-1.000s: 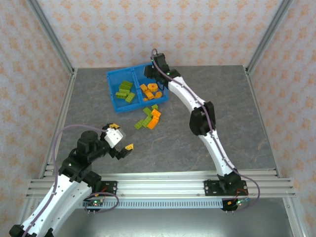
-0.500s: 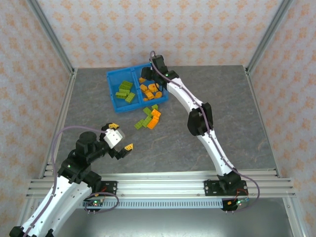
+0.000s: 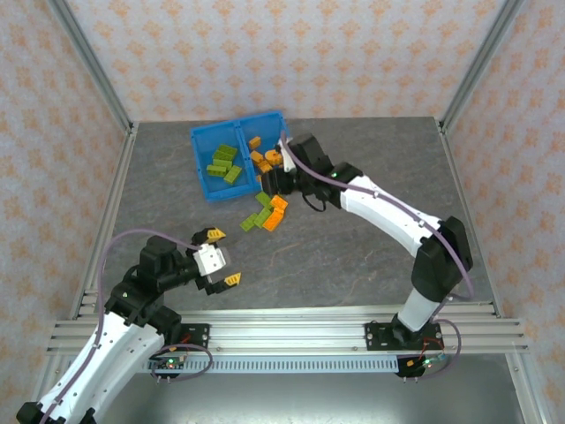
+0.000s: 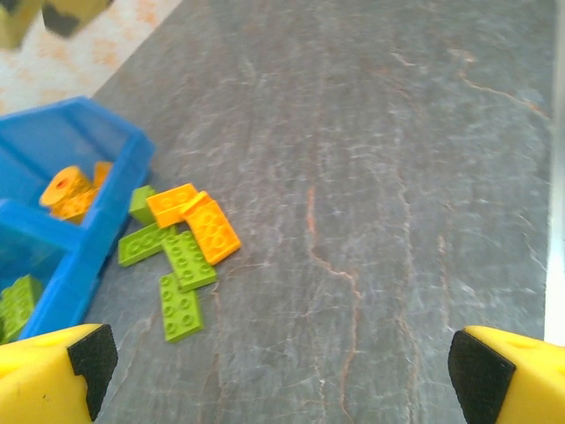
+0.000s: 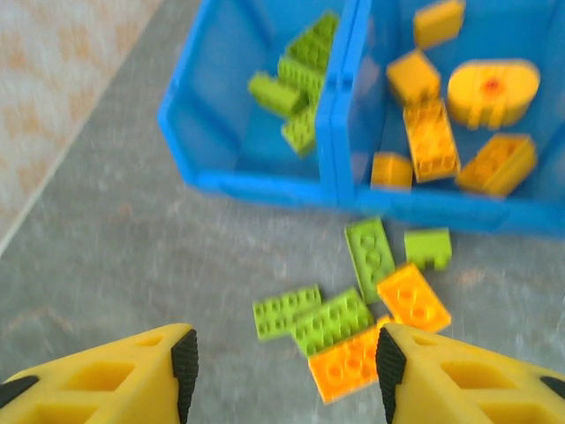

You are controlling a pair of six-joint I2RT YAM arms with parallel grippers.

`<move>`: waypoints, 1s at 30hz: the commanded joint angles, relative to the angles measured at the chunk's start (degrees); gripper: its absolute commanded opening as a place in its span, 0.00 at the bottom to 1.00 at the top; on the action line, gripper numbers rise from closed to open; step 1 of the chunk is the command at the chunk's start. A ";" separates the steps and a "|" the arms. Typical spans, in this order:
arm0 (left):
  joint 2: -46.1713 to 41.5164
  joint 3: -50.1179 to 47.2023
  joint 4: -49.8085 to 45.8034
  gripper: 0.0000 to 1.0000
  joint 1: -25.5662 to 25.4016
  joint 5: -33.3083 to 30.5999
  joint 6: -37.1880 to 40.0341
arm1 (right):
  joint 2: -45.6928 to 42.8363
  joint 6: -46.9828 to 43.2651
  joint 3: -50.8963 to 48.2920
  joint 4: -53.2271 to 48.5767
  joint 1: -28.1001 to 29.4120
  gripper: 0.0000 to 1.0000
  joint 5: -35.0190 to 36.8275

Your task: Sort the legos into containers by color

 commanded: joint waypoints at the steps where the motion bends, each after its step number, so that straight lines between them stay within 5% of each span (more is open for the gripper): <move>1: 0.70 0.31 -2.63 1.00 0.44 5.35 6.16 | 3.62 -1.82 -4.04 -5.65 -0.38 0.60 1.53; 7: 0.94 0.49 -3.16 1.00 0.47 4.92 6.95 | 9.94 12.74 -5.28 -0.48 0.21 0.83 1.24; 12: -0.24 -0.07 -3.34 1.00 0.40 5.44 7.44 | 15.71 20.54 -3.21 2.97 2.04 0.88 4.78; 24: -2.40 -0.56 -4.44 1.00 0.40 5.00 8.95 | 24.19 27.61 0.35 -1.39 6.00 0.71 7.58; 30: -2.70 -0.65 -4.57 1.00 0.35 4.83 9.19 | 23.82 28.88 -1.71 -2.34 6.14 0.47 8.80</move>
